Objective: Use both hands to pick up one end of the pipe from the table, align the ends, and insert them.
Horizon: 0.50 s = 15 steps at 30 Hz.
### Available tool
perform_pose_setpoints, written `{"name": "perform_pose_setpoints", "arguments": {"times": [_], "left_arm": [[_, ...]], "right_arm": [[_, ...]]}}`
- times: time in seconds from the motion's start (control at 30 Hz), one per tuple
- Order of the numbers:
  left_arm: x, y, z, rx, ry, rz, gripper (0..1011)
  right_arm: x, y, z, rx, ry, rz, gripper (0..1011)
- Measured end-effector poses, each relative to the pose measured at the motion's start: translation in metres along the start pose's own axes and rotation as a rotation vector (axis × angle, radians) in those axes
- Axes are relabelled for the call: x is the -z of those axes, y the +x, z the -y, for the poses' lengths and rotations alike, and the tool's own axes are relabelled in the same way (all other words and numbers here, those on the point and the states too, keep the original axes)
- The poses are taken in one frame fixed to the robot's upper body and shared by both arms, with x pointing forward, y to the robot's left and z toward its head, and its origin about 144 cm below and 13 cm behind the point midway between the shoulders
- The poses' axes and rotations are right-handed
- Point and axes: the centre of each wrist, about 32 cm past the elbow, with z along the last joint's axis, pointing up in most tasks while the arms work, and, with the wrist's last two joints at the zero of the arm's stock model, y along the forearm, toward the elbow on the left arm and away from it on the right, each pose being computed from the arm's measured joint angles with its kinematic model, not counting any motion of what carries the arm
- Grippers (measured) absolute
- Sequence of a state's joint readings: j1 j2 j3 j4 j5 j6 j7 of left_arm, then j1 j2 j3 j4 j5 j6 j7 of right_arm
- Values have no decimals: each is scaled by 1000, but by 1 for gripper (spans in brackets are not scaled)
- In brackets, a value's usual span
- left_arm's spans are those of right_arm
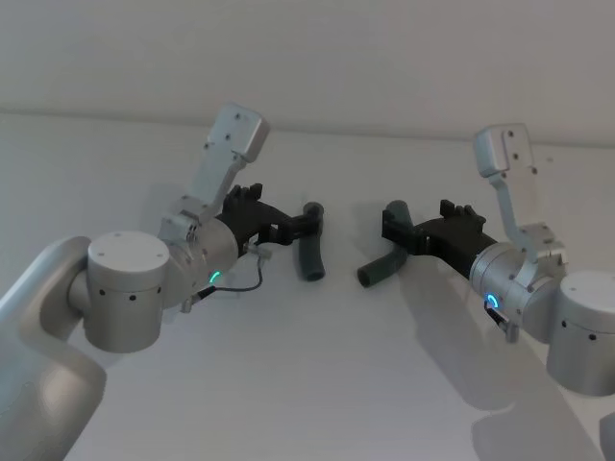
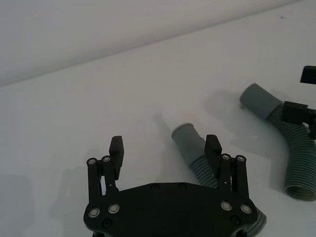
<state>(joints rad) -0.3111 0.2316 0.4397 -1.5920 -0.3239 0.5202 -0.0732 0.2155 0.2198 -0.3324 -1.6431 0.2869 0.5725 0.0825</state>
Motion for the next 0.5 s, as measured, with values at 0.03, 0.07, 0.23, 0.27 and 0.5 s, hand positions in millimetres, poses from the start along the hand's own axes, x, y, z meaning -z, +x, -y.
{"name": "perform_pose_setpoints", "arguments": {"times": [0.03, 0.07, 0.23, 0.27, 0.5], "left_arm": [[-1, -1, 0, 3, 10, 0, 1000], [-1, -1, 1, 5, 14, 0, 1000], [-6, -3, 2, 11, 49, 8, 1000], [-8, -3, 2, 11, 52, 11, 1000], [-20, -4, 2, 9, 105, 35, 1000]], "right_arm": [[0, 0, 0, -1, -2, 0, 996], [0, -1, -1, -3, -3, 0, 996], [1, -2, -4, -12, -13, 2, 996], [1, -2, -4, -14, -14, 2, 996], [1, -4, -8, -27, -23, -2, 996]]}}
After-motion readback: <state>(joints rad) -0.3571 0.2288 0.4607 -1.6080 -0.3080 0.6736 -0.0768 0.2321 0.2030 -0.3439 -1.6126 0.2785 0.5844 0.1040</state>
